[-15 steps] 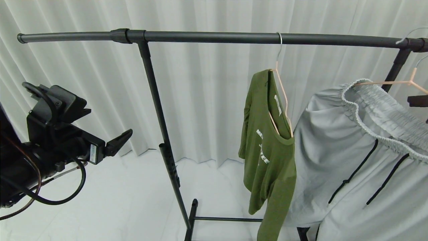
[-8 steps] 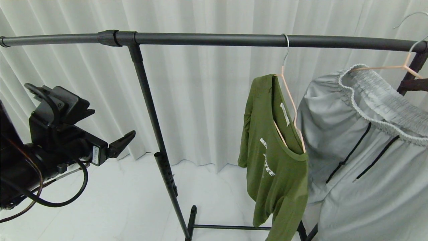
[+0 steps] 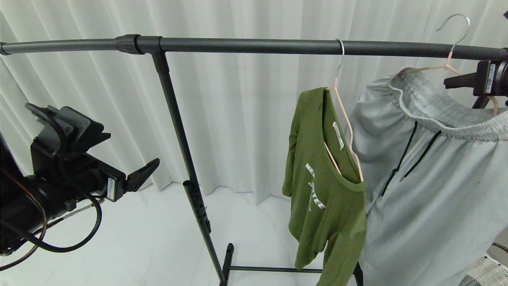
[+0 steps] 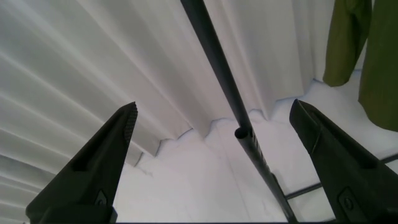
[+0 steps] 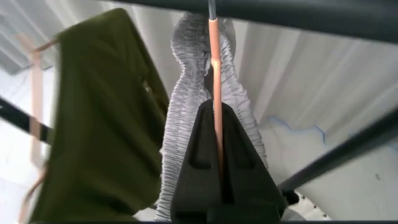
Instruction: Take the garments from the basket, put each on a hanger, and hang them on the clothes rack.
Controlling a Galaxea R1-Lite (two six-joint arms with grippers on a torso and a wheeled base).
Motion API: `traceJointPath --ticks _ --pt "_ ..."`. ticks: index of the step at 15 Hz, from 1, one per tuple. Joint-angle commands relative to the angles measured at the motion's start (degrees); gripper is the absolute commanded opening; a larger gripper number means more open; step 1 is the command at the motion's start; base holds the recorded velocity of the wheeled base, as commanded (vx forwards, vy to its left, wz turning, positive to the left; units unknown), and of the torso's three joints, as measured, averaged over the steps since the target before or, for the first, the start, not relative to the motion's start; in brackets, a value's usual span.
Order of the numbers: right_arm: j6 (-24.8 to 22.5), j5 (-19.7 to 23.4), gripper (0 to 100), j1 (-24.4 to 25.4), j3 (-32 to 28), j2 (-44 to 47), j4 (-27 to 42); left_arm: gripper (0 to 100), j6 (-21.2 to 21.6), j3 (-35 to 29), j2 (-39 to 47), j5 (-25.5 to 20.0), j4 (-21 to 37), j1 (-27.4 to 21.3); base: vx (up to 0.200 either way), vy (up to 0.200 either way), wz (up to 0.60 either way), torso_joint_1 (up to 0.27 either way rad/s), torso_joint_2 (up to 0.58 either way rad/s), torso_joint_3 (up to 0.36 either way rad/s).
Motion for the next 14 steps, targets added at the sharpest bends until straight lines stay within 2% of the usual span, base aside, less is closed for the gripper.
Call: traceJointPath --ticks 1,9,10,14 --pt "-0.01 -0.15 0 -0.43 -0.82 4.06 -0.03 100 0.01 0.16 -0.05 0.03 -0.02 -0.07 0.0 0.0 0.0 0.0 0.0 0.0" --pt "0.08 -0.23 0 -1.22 -0.56 4.41 0.24 100 0.1 0.07 0.21 0.03 -0.02 -0.51 0.0 0.0 0.0 0.0 0.0 0.0" --pt "0.08 -0.23 100 -1.22 -0.38 4.15 0.32 100 0.1 0.07 0.21 0.03 -0.02 -0.51 0.0 0.0 0.0 0.0 0.0 0.0" --pt "-0.54 -0.41 100 -0.87 2.17 -0.16 -0.03 100 -0.43 -0.19 0.13 0.03 -0.02 0.2 0.0 0.0 0.0 0.0 0.0 0.0"
